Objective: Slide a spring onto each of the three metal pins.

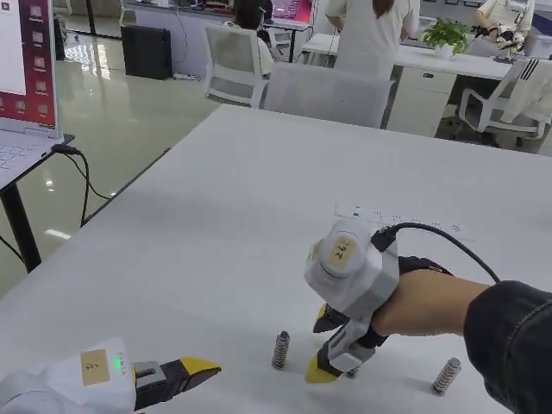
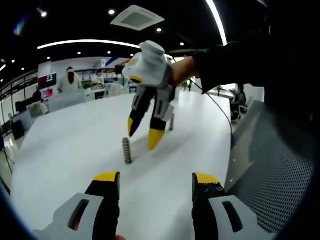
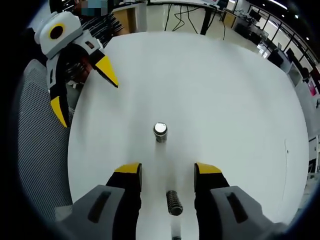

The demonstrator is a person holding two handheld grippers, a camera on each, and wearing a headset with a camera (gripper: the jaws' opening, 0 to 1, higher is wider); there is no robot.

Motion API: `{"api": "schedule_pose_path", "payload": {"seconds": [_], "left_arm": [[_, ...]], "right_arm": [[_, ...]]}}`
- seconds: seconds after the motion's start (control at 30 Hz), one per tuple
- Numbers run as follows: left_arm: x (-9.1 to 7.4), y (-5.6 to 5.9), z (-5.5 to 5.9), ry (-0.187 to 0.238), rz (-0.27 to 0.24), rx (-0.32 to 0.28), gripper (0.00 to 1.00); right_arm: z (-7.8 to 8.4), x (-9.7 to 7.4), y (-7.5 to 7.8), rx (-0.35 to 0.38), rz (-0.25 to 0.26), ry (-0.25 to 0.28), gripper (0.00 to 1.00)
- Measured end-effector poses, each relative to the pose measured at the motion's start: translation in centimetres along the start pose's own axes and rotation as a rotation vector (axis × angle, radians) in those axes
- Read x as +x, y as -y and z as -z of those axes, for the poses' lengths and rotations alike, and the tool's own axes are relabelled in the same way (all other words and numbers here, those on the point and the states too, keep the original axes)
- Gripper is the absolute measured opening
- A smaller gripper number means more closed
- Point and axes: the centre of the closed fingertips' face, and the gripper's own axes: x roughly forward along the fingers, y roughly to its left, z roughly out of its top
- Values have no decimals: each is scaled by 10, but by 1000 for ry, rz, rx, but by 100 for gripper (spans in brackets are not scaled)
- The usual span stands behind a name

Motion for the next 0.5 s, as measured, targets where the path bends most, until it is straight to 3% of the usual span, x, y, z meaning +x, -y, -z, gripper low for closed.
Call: {"api": "schedule_pose_path", "payload": {"seconds": [0.17,0.5], "left_arm": [[1,1,-1,-1,7,5,53],[3,1,-2,-4,11,7,53]], "right_arm": [[6,-4,2,35,9,36,49],[26,-11,9,90,41,55,63]]}}
